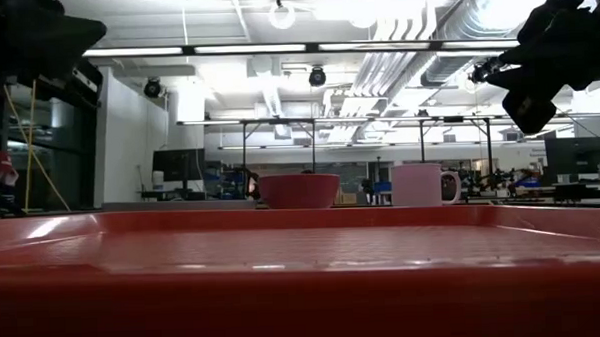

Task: Set up tray
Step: Put the pink mug on the red serving tray

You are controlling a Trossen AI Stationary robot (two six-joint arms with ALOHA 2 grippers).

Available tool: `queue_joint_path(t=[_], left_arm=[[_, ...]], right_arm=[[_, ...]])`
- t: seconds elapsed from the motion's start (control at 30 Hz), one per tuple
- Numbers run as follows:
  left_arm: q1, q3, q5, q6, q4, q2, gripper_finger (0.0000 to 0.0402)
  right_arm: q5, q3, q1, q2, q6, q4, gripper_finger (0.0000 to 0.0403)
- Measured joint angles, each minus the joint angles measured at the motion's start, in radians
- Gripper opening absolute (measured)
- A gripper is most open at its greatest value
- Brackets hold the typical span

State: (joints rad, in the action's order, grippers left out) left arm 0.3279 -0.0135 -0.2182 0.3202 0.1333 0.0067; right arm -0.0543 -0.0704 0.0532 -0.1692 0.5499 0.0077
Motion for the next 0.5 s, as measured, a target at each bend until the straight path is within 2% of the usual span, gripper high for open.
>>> queue_joint_path(t=[0.2, 0.5], left_arm=[[0.0, 0.0, -0.122, 0.233, 0.0, 0.0, 0.0044], [0.0, 0.0, -0.207, 0.345, 0.064, 0.0, 0.0044]], right_arm=[[0.115, 0.0, 0.0, 0.0, 0.0, 0.075, 0.0092], [0.181, 0.0, 0.0, 0.0, 0.0, 0.165, 0.0092]])
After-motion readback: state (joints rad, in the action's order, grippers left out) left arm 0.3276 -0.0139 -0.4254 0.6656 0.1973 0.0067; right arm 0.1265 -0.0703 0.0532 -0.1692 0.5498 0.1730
